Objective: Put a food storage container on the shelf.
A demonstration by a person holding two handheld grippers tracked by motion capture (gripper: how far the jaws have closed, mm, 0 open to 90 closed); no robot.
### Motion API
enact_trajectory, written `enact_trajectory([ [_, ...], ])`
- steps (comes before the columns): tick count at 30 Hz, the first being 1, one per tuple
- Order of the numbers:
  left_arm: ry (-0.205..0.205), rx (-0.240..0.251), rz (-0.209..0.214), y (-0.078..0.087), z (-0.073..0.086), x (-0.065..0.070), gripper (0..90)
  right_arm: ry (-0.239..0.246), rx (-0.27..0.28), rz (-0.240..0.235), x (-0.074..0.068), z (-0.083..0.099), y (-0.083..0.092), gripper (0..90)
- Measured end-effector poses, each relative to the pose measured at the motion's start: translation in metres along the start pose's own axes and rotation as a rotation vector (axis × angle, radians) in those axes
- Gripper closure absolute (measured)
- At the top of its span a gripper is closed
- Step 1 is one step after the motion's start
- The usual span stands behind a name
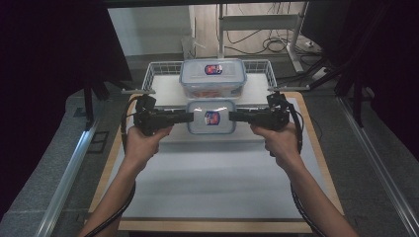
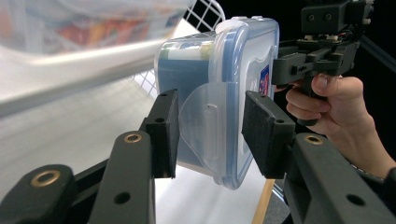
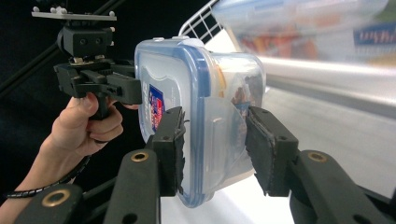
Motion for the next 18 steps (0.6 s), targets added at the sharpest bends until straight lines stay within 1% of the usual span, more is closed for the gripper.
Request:
enact_trajectory([
  [1, -0.004, 0.001, -0.003, 0.001, -0.003, 0.000, 57.3, 0.000, 0.004, 0.000, 0.000, -0.003, 0.000, 58.0],
  [2, -0.003, 0.005, -0.006, 0.001, -0.007, 0.001, 57.3, -0.001, 0.014, -0.002, 0.000, -0.011, 0.000, 58.0],
  [4, -0.001, 0.009, -0.007, 0.002, -0.013, 0.001, 57.3, 0.000, 0.018, -0.004, 0.000, -0.014, 0.000, 58.0],
  [6, -0.005, 0.011, -0.010, 0.003, -0.022, 0.000, 57.3, 0.000, 0.028, -0.005, 0.001, -0.024, -0.001, 58.0],
  [7, -0.005, 0.011, -0.010, 0.003, -0.022, 0.000, 57.3, 0.000, 0.028, -0.005, 0.001, -0.024, -0.001, 58.0],
  [9, -0.007, 0.013, -0.015, 0.003, -0.029, 0.000, 57.2, -0.002, 0.031, -0.006, 0.002, -0.030, -0.001, 57.9],
  [10, -0.011, 0.012, -0.020, 0.003, -0.035, 0.000, 57.2, -0.002, 0.032, -0.008, 0.003, -0.035, -0.001, 57.9],
  [12, -0.015, 0.014, -0.025, 0.003, -0.043, 0.000, 57.1, -0.003, 0.037, -0.010, 0.005, -0.041, -0.001, 57.9],
  [13, -0.015, 0.014, -0.025, 0.003, -0.043, 0.000, 57.1, -0.003, 0.037, -0.010, 0.005, -0.041, -0.001, 57.9],
  [14, -0.019, 0.016, -0.031, 0.002, -0.050, 0.000, 57.1, -0.008, 0.042, -0.012, 0.006, -0.047, -0.001, 57.9],
  [15, -0.019, 0.016, -0.031, 0.002, -0.050, 0.000, 57.1, -0.008, 0.042, -0.012, 0.006, -0.047, -0.001, 57.9],
  [16, -0.021, 0.019, -0.034, 0.002, -0.057, 0.000, 57.1, -0.010, 0.048, -0.014, 0.008, -0.052, -0.001, 57.9],
  [17, -0.021, 0.019, -0.034, 0.002, -0.057, 0.000, 57.1, -0.010, 0.048, -0.014, 0.008, -0.052, -0.001, 57.9],
  [18, -0.020, 0.021, -0.034, 0.001, -0.063, -0.001, 57.0, -0.011, 0.051, -0.012, 0.010, -0.058, 0.000, 57.9],
])
Point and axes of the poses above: each handheld gripper's, and its own axes: y roughly backward along the jaws, z roughly out of its underside, x roughly to its right, the point moved 3 cm from there along -y, roughly forward along the jaws, and after that the axes turned 2 degrees about y, right-handed, at the moved point
